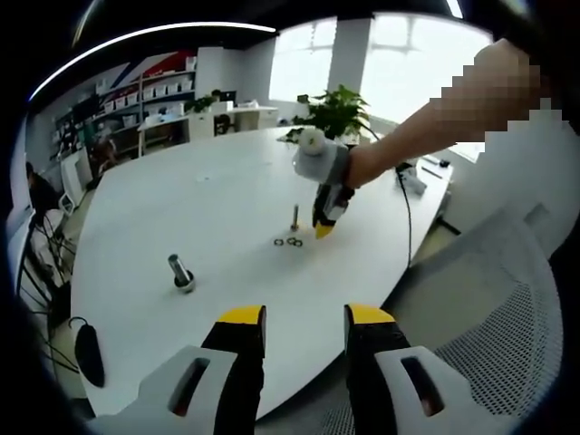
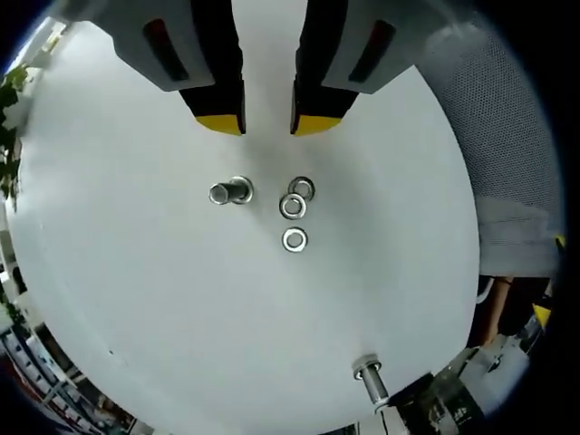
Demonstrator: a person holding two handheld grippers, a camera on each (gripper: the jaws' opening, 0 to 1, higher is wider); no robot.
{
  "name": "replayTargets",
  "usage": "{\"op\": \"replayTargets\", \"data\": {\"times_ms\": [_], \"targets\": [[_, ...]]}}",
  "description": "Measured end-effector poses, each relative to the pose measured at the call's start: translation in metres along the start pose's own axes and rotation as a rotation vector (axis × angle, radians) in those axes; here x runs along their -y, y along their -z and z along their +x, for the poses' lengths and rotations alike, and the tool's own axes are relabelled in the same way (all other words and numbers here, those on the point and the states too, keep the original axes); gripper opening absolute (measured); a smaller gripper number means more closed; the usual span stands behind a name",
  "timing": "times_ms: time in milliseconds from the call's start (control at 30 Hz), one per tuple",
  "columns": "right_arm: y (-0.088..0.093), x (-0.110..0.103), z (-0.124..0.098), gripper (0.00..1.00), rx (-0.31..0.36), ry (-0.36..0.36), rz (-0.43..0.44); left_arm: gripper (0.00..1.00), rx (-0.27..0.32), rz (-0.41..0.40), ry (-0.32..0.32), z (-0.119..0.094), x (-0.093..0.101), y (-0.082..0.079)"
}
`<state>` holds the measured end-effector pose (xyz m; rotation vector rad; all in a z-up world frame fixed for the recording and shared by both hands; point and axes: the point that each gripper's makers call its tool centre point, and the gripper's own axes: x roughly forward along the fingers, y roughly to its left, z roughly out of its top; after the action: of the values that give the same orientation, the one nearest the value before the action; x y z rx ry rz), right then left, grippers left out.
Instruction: Place the washer onto the threaded stud by aligning its center hole with the stud, sliding it down to the base, and recovering from edge contact or off-axis alignment until the washer reaches the visible bottom stop.
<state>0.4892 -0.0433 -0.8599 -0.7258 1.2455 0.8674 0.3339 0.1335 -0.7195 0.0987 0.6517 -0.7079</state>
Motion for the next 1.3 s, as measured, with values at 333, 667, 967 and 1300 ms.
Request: {"op": "replayTargets", "data": {"times_ms": [333,667,967,1300], "targets": [[-0.013,-0.019,0.009,0.22,0.009,-0.020,-0.032,0.33,0.003,0.002,-0.001,-0.001,0.000,0.000],[-0.029,-0.017,0.013,0.22,0.032,-0.004,-0.050,0.33,0.002,-0.004,-0.003,-0.001,-0.001,0.000],[-0.036,-0.017,0.014,0.20,0.030,-0.005,-0.054,0.33,-0.007,-0.005,-0.005,0.000,-0.002,0.001],[-0.037,-0.016,0.016,0.15,-0.042,-0.008,-0.130,0.33,-0.014,-0.009,-0.010,0.001,-0.003,0.003]]}}
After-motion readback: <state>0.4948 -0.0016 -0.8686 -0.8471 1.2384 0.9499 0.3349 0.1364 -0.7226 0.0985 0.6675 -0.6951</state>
